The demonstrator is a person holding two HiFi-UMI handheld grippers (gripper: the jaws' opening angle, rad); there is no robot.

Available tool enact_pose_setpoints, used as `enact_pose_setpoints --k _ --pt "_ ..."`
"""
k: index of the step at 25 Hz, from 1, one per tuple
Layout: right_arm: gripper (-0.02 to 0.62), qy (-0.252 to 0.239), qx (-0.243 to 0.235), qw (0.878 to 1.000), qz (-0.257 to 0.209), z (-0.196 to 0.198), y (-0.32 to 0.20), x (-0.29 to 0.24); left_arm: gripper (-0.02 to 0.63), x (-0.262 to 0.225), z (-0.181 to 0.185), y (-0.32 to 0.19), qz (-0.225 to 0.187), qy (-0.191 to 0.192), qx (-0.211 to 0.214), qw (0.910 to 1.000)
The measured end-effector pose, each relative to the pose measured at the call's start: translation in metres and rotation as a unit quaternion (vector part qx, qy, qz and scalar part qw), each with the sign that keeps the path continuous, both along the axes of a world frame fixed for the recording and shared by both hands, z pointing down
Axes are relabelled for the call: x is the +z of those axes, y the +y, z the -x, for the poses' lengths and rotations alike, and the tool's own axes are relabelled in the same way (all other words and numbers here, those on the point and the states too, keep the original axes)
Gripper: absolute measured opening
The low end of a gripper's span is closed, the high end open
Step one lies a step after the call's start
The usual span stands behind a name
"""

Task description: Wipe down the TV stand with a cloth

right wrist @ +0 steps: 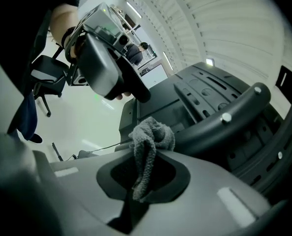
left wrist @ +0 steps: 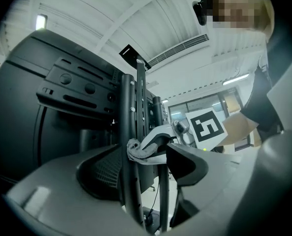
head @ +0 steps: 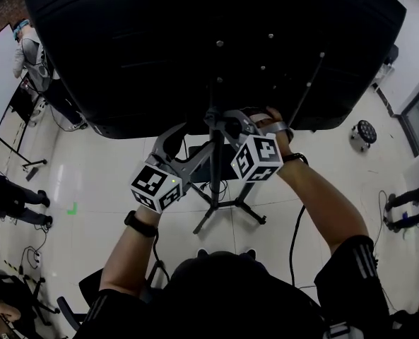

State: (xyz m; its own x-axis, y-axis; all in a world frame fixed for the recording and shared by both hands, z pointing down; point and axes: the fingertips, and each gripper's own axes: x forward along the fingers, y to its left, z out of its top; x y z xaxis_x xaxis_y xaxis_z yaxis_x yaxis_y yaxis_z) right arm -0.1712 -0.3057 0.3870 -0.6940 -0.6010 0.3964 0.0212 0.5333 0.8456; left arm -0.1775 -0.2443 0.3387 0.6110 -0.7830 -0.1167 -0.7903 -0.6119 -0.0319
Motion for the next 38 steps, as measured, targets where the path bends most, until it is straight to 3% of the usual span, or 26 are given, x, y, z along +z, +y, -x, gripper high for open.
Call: enact_pose_setpoints --k 13,32,38 --pt "0.026 0.014 0.032 0.998 0.045 0.001 0.001 0.062 0.319 0.069 0.008 -0.010 0.047 -0.021 0.027 0.9983" --pt "0.023 0.009 0.007 0.992 0.122 -0.001 0.003 0.161 0.331 0.182 -0.004 -0.009 0.135 0.005 -0.019 0.9906" --pt "0.021 0.033 0.000 0.991 0.133 0.001 0.001 0.211 0.336 0.230 0.004 -0.013 0.164 0.019 -0.036 0.9857"
